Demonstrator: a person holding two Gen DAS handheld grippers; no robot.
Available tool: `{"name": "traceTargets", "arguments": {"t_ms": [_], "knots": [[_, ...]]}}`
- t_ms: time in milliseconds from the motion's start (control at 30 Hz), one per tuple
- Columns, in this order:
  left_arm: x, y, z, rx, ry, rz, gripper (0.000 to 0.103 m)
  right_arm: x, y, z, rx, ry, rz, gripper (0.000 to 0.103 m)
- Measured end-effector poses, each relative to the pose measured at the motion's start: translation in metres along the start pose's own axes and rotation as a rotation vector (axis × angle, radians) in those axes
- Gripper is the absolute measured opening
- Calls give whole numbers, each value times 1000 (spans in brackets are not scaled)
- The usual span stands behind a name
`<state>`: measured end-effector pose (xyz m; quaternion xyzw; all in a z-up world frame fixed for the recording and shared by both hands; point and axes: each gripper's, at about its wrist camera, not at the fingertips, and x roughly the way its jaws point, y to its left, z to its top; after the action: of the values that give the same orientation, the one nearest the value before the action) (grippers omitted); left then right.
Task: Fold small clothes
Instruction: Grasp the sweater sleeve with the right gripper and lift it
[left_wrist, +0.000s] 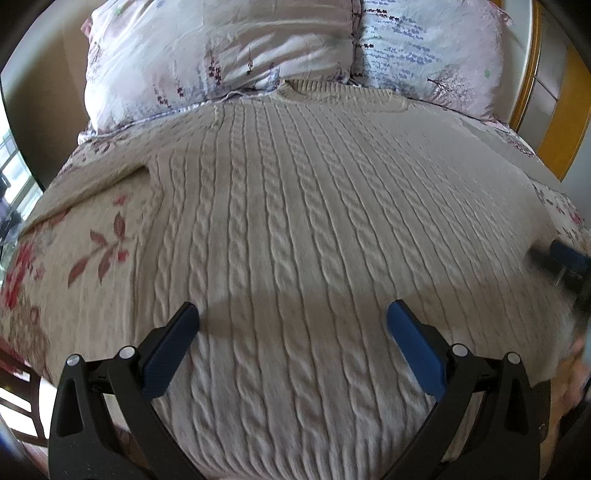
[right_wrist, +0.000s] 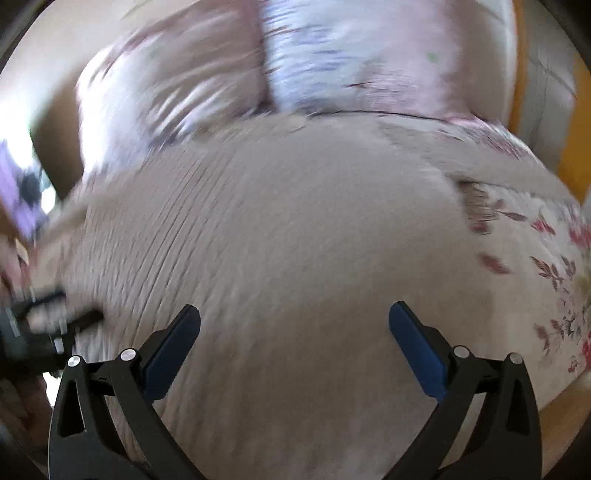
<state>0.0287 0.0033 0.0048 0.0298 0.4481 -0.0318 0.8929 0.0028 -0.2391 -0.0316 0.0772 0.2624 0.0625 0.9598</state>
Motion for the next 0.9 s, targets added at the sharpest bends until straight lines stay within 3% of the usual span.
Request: {"name": "traceTargets", "arguments": {"t_ms": [67,133,200,300,433,633,900], "knots": [[3,3,8,3,-14,-1,101,-4,-39,21,128,-33,-3,100],[7,9,20,-1,-22,-25,101,-6,-84,42,260,-57,-35,82],[10,15,33,-13,-23,-84,101,-6,-125,56,380,-70,-56,70],[9,22,52,-9,-60,-153,101,-4,-191,73,569,-88,-115,61],[4,20,76,55,-126,-94,101,6,-262,82,747,-81,-168,48],[12,24,109,54,-133,-85,101,19,-309,81,907,-96,-171,42],[43,37,134,-38,-74,-187,101,30,-344,84,1011,-128,-177,32]]}}
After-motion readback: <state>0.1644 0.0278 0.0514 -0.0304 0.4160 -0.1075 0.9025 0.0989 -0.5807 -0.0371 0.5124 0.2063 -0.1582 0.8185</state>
